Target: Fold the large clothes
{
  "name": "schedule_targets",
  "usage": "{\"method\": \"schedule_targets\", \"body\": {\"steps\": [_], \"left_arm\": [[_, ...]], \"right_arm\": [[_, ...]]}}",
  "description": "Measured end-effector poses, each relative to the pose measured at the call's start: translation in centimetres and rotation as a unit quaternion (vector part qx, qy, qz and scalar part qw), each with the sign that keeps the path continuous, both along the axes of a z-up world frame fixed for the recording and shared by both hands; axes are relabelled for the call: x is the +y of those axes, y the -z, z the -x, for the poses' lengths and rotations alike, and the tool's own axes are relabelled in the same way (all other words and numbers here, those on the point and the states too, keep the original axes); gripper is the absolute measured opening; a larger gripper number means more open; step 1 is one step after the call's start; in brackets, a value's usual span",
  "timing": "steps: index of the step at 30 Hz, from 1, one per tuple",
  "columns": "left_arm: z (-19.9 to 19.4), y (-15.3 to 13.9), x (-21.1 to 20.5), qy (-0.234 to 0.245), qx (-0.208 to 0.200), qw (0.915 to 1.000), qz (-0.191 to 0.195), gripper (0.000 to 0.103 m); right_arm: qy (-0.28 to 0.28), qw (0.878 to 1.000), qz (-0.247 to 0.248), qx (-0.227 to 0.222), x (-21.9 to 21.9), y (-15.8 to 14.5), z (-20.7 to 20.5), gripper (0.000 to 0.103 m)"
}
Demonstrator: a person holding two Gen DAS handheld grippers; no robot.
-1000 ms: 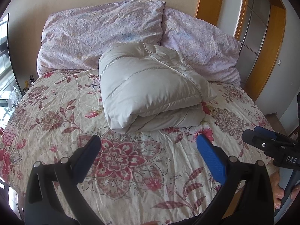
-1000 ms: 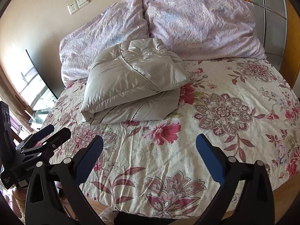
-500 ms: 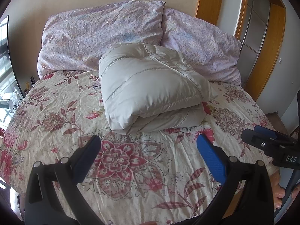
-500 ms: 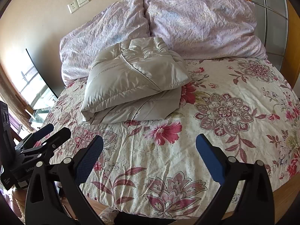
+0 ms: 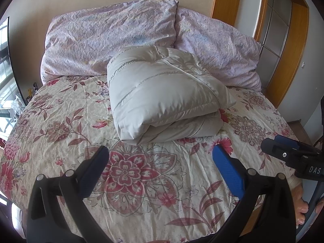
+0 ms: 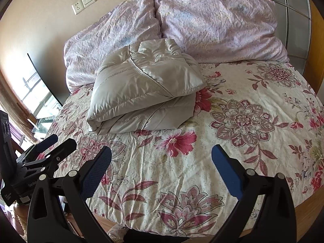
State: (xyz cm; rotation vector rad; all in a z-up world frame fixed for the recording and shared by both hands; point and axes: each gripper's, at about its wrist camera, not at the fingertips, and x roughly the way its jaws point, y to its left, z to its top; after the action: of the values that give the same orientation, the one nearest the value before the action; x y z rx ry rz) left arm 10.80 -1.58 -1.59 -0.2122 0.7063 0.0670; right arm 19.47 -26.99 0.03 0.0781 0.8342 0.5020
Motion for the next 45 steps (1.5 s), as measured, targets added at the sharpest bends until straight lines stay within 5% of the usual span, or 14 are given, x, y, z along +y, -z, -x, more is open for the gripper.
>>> {"method": "schedule_targets", "body": {"steps": [45], "left_arm": [[-0.60, 0.91, 0.06, 0.006, 0.008, 0.9999, 0.003, 0.101]], "right_arm": [[0.000, 1.000, -0.004, 0.006, -0.12, 0.65, -0.37, 0.101]]}}
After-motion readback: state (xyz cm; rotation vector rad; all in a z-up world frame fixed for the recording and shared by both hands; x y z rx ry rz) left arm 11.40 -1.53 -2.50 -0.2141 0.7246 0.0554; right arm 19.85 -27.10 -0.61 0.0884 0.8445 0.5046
